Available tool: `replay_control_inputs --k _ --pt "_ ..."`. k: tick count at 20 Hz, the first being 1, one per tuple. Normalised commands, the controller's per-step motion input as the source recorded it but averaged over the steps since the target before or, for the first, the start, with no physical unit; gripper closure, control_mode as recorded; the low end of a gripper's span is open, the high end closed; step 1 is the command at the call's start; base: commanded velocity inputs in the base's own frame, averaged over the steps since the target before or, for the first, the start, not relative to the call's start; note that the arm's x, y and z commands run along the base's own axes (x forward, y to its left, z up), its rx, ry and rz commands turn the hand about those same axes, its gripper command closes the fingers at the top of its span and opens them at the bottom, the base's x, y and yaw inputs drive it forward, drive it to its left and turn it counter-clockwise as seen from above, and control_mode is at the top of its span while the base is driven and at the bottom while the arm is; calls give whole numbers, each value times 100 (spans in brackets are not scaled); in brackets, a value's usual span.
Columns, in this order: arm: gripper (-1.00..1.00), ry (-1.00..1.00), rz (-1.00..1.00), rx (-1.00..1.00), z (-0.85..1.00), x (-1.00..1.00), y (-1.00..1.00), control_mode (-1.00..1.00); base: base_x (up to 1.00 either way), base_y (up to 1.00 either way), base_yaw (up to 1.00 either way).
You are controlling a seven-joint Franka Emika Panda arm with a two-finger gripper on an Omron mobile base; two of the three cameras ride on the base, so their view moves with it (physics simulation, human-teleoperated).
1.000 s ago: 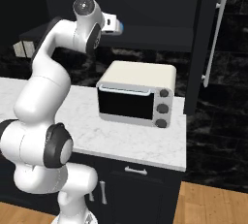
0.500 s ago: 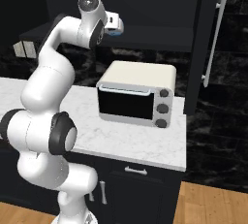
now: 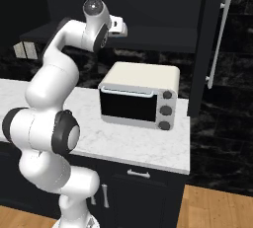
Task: Gather all objects into one cabinet and sort the glasses and bowls to opposite sides.
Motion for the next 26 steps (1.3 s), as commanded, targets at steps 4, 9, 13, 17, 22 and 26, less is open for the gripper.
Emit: replay_control_inputs --k 4,9,13,17,22,26 --pt "-100 0 0 0 0 39 -3 -100 0 0 0" --pt "-100 0 0 0 0 27 0 -100 0 0 0" --pt "-100 0 0 0 0 22 0 -100 0 0 0" --pt "-100 0 0 0 0 31 0 -100 0 0 0" --pt "-100 0 0 0 0 31 -3 -100 0 0 0" --pt "-100 0 0 0 -1 14 -13 -100 0 0 0"
